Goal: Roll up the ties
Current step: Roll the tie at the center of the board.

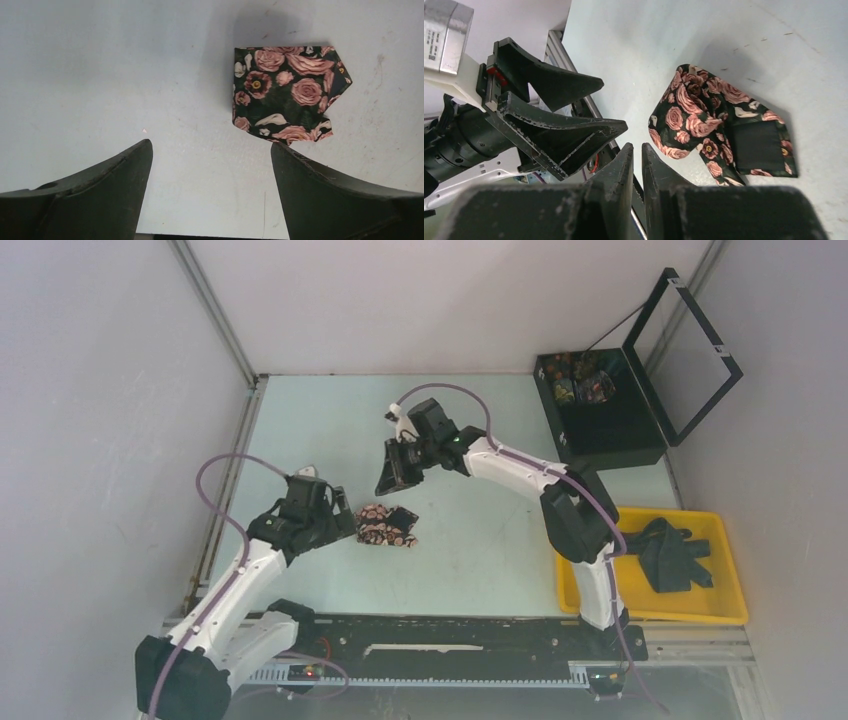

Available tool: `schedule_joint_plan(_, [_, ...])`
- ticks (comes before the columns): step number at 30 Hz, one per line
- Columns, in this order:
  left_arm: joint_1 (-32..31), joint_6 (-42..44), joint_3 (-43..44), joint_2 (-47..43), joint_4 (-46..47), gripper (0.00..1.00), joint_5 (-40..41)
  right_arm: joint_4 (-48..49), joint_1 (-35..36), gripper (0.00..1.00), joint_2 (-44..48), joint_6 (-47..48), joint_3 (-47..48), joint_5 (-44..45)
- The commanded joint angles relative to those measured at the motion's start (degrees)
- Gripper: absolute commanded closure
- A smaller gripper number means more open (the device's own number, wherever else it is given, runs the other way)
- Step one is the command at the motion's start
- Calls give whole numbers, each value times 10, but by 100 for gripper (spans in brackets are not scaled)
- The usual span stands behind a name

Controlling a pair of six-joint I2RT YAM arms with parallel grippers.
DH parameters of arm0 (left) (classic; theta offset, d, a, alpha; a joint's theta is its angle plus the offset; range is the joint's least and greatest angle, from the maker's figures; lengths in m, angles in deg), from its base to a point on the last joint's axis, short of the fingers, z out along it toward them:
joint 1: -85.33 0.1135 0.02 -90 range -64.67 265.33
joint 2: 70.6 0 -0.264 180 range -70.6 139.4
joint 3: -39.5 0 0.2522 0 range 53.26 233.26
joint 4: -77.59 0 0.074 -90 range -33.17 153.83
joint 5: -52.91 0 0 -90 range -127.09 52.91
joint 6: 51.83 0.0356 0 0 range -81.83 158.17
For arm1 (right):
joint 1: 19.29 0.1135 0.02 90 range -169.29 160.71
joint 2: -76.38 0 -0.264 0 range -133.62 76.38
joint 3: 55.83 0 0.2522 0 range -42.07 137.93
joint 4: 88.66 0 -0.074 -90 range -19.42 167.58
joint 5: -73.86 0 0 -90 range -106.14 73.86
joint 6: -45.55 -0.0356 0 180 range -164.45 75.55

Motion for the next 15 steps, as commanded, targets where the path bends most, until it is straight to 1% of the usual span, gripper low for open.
schedule_joint_plan(1, [36,-2,-25,-30,67,5,-71,-11,23,86,-23,-11,44,8])
schedule_joint_plan(7, [54,-10,-35,-29,77,5,-81,-2,36,87,-42,-19,42,10])
schedule_joint_plan(15, [63,-17,-46,-22,92,6,-90,15,40,88,-65,-24,32,8])
